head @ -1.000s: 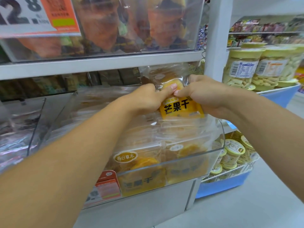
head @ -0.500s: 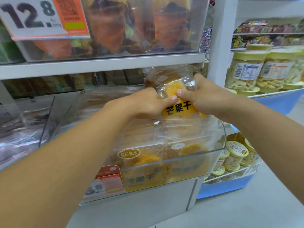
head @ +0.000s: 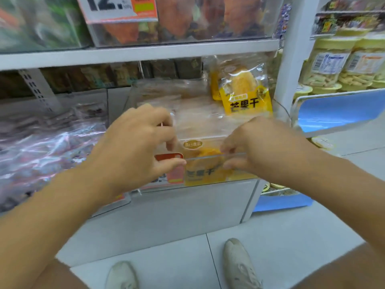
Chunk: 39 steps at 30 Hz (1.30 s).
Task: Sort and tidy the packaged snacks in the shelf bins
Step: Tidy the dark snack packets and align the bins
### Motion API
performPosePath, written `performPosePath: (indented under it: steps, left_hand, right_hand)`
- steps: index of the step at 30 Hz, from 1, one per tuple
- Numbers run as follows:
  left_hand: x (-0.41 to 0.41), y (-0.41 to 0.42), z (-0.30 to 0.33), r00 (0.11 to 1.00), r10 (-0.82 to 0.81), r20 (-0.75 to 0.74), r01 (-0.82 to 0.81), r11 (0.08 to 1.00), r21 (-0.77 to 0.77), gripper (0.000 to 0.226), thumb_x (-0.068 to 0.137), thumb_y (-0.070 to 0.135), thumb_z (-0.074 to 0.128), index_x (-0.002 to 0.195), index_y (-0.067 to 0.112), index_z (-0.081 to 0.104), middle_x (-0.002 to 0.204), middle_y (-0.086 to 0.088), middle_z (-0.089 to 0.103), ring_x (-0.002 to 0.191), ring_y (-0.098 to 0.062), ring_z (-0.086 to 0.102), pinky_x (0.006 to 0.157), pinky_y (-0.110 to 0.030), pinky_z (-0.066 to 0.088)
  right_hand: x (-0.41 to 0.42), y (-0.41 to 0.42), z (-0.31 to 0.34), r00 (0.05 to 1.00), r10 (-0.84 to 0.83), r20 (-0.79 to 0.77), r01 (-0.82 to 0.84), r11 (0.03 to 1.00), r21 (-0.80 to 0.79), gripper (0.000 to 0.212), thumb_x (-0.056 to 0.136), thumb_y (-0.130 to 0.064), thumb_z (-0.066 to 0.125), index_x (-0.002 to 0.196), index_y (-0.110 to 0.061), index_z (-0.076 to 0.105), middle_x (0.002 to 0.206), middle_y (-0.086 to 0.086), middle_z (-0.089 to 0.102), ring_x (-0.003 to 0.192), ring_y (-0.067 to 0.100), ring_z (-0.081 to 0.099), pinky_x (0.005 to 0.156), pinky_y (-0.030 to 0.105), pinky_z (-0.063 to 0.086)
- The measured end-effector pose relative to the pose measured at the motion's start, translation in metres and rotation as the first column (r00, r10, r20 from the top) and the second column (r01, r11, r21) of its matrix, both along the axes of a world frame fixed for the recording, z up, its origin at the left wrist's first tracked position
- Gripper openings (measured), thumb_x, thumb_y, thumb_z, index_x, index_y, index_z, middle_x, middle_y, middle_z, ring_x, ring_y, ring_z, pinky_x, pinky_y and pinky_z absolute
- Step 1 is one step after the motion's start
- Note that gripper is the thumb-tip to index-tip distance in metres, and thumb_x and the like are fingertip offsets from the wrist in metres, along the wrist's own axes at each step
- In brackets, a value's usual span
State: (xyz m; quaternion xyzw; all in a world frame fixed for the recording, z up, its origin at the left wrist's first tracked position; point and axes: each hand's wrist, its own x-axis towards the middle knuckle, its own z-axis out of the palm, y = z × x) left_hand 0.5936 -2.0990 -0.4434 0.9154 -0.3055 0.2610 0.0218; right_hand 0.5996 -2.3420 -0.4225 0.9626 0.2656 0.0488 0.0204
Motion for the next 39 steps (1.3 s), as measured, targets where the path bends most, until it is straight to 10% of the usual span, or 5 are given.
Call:
performPosePath:
  steps: [9, 23, 39]
  left_hand:
    - [-0.011, -0.003, -0.03, 0.959, 0.277, 0.057, -0.278, 0.96, 0.022, 0.04, 0.055, 0.049, 0.091, 0.076, 0.019, 0.077, 0.107, -0.006, 0.05, 0.102, -0.028, 0.039, 0.079, -0.04, 0.031]
    - [0.017, -0.004, -0.039, 0.953, 0.303, 0.007, -0.301, 0.95, -0.089, 0.037, 0.057, 0.056, 0.088, 0.061, 0.024, 0.071, 0.109, 0.006, 0.043, 0.108, -0.019, 0.034, 0.091, -0.031, 0.02]
    - [0.034, 0.004, -0.02, 0.887, 0.458, -0.063, -0.447, 0.884, 0.139, 0.053, 0.073, 0.071, 0.068, 0.097, 0.025, 0.078, 0.122, 0.007, 0.032, 0.121, -0.02, 0.027, 0.104, -0.036, 0.028]
  right_hand:
    - [0.006, 0.022, -0.025, 0.985, -0.118, 0.129, 0.139, 0.975, -0.172, 0.005, 0.094, -0.018, 0.06, 0.093, -0.023, 0.061, 0.071, 0.002, 0.043, 0.09, 0.031, 0.063, 0.066, 0.031, 0.038]
    - [0.054, 0.009, -0.035, 0.992, -0.001, 0.128, 0.003, 1.0, -0.012, 0.017, 0.096, -0.02, 0.058, 0.085, -0.016, 0.07, 0.078, 0.005, 0.065, 0.075, 0.027, 0.059, 0.061, 0.034, 0.039]
    - [0.08, 0.029, -0.041, 0.996, 0.043, 0.074, -0.047, 0.997, 0.053, 0.017, 0.092, -0.016, 0.065, 0.076, -0.011, 0.066, 0.071, 0.005, 0.059, 0.073, 0.028, 0.058, 0.063, 0.032, 0.042]
